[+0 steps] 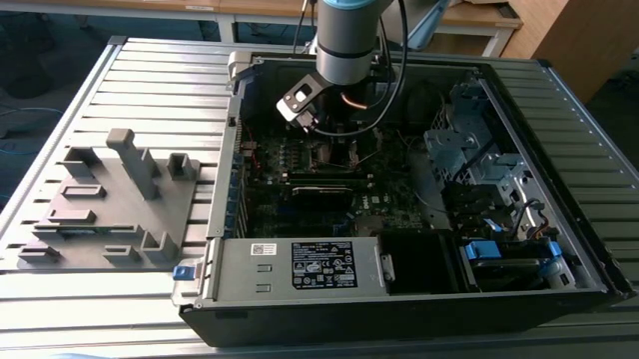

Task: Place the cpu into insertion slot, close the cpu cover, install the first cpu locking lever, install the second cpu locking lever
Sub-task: 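Place the cpu into insertion slot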

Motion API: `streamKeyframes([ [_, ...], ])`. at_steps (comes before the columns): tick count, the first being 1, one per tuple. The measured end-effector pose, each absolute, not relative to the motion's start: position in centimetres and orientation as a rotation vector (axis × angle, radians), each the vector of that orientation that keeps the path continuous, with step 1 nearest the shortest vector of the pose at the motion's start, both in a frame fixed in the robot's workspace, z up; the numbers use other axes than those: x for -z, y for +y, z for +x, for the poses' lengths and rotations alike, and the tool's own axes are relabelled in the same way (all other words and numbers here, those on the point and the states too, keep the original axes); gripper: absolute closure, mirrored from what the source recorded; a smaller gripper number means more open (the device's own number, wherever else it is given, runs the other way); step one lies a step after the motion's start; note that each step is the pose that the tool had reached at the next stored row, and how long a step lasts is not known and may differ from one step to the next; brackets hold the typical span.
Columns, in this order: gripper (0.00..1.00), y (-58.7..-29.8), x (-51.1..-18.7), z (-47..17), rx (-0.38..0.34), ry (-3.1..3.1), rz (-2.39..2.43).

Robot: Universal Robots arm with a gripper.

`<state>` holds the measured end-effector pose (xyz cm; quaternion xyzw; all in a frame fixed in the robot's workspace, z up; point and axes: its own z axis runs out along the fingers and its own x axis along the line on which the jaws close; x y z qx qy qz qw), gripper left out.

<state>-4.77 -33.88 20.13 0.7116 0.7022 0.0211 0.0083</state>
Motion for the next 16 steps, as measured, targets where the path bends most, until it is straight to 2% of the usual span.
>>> streamKeyframes([
  [16,0.38,-33.88,-20.56,-4.77,-0.066,2.195,2.224],
])
